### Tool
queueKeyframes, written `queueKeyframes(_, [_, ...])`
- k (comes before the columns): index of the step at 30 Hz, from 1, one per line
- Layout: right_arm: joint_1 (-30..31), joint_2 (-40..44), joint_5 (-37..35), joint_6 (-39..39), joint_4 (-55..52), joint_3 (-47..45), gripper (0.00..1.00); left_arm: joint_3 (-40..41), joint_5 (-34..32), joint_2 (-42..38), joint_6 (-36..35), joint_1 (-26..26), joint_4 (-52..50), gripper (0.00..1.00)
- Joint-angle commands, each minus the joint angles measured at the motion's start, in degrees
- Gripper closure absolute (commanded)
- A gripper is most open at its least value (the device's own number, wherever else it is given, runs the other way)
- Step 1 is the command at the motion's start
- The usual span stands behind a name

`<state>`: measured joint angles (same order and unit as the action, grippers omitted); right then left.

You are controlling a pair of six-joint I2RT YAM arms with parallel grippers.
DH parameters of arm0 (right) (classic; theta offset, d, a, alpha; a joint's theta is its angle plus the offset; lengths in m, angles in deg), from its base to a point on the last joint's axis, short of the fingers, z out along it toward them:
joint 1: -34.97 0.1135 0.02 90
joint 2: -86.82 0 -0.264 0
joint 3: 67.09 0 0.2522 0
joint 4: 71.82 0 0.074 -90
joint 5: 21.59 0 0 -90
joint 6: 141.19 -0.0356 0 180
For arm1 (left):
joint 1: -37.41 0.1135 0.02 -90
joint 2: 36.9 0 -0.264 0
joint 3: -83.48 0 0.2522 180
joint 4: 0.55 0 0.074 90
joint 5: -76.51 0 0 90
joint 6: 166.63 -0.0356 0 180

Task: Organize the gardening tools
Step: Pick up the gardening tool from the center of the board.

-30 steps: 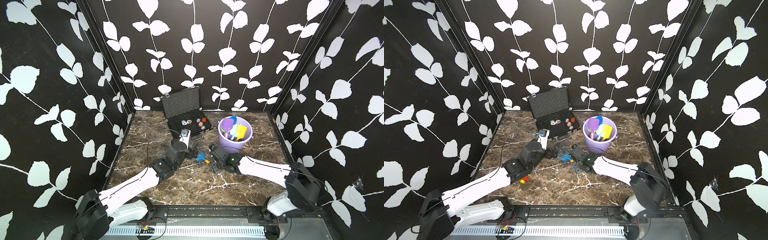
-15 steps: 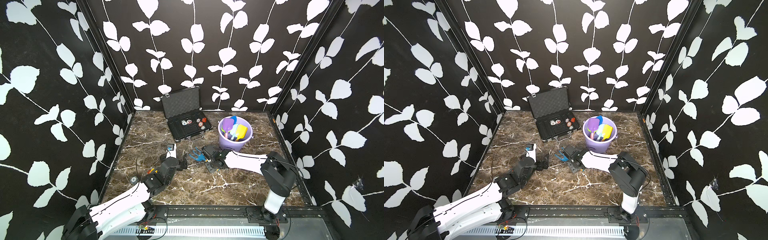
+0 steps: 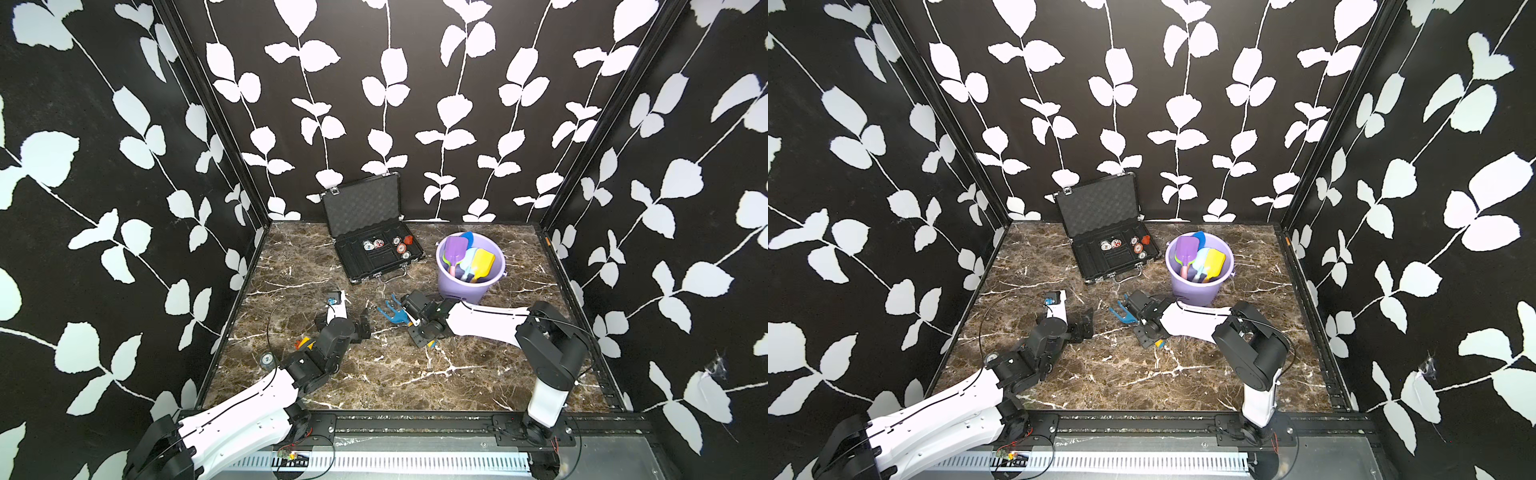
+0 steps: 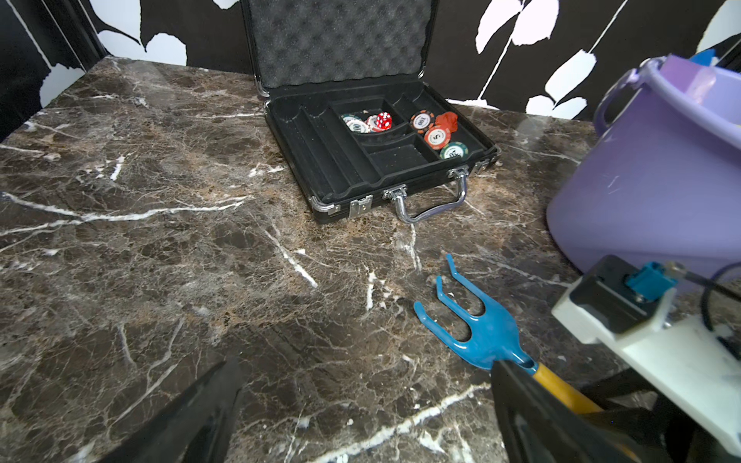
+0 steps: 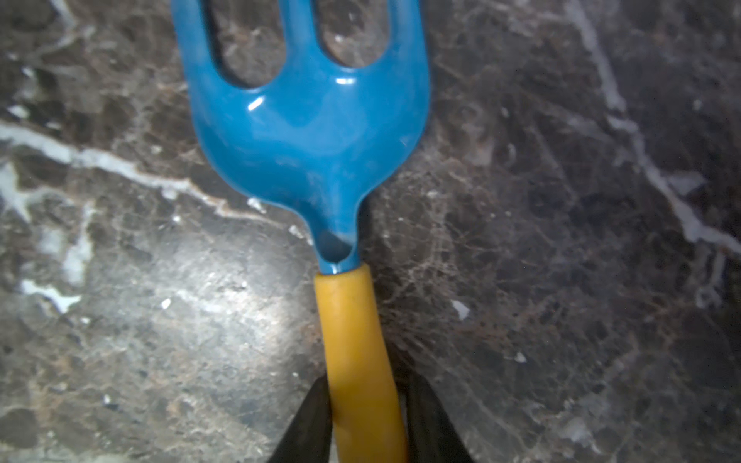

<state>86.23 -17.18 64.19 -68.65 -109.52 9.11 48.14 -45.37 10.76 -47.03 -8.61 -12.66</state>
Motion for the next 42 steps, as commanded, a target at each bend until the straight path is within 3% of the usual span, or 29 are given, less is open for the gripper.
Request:
queueKeyframes(1, [1.37, -1.23, 0.53, -0.28, -0.03, -0.83, 0.85, 0.73, 1.19, 1.08, 1.22, 1.01, 1.03, 0.01])
queueKeyframes(4, [3.72, -0.28, -2.12, -0.71, -0.44, -0.69, 1.00, 0.99, 3.05, 2.39, 1.64, 2.01, 2.40, 0.01])
queueKeyframes(16, [8.70, 10.30, -12.38, -4.93, 5.43, -7.34, 1.00, 0.66, 10.39, 3.81, 1.46, 3.39, 3.81, 0.01])
queueKeyframes(30, [10.29, 26.97, -13.45, -5.02, 22.31, -22.98, 1.00, 1.46, 22.01, 2.27, 1.74, 3.40, 9.16, 0.02])
queueKeyframes(42, [12.69, 35.45, -14.89, -4.35, 30.75, -30.72, 1.00, -1.17, 39.12, 15.04, 3.18, 3.42, 25.81, 0.30])
